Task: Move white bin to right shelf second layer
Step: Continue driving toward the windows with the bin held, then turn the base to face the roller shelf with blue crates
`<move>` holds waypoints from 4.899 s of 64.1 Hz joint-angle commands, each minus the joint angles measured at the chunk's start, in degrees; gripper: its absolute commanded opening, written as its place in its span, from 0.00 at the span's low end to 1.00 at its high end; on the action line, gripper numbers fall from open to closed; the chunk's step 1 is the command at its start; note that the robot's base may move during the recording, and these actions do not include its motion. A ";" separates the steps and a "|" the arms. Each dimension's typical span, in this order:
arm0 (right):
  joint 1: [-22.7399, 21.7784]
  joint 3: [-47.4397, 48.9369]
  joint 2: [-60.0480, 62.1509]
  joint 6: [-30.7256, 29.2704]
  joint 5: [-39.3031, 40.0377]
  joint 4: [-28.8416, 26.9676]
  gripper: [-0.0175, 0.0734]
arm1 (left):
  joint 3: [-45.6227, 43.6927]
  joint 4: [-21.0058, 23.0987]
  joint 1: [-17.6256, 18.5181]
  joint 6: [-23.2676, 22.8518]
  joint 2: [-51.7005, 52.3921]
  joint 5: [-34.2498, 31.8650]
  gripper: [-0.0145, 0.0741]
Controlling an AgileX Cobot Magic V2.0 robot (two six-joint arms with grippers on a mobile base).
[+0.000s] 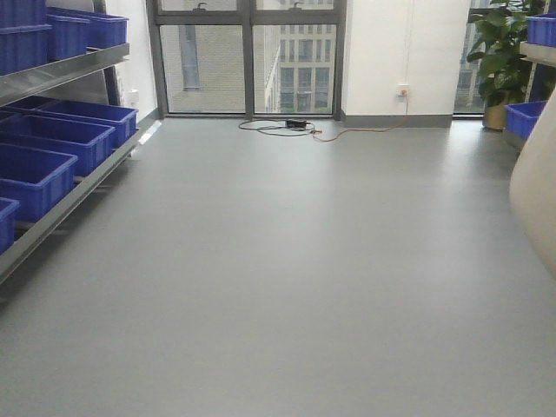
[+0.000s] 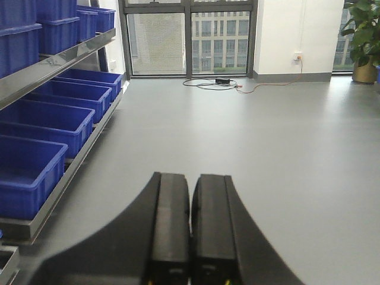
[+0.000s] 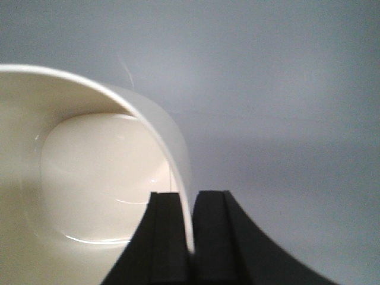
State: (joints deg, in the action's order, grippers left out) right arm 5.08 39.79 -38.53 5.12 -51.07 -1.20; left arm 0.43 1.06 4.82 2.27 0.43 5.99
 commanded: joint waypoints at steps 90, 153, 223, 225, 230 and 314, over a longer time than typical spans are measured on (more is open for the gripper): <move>-0.28 1.47 0.21 -0.31 4.15 -0.06 0.25 | 1.65 0.43 0.01 -0.30 0.84 -4.76 0.26; -0.28 1.47 0.21 -0.31 4.10 -0.06 0.25 | 1.65 0.43 0.01 -0.30 0.84 -4.76 0.26; -0.28 1.47 0.21 -0.31 4.13 -0.06 0.25 | 1.65 0.43 0.01 -0.30 0.84 -4.76 0.26; -0.28 1.47 0.21 -0.31 4.13 -0.06 0.25 | 1.65 0.43 0.01 -0.30 0.84 -4.76 0.26; -0.28 1.47 0.21 -0.31 4.13 -0.06 0.25 | 1.65 0.43 0.01 -0.30 0.84 -4.76 0.26; -0.28 1.47 0.21 -0.31 4.13 -0.06 0.25 | 1.65 0.43 0.01 -0.30 0.84 -4.76 0.26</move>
State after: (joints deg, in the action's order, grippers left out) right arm 5.08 39.79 -38.44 5.12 -51.07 -1.20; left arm 0.43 1.06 4.82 2.27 0.43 5.99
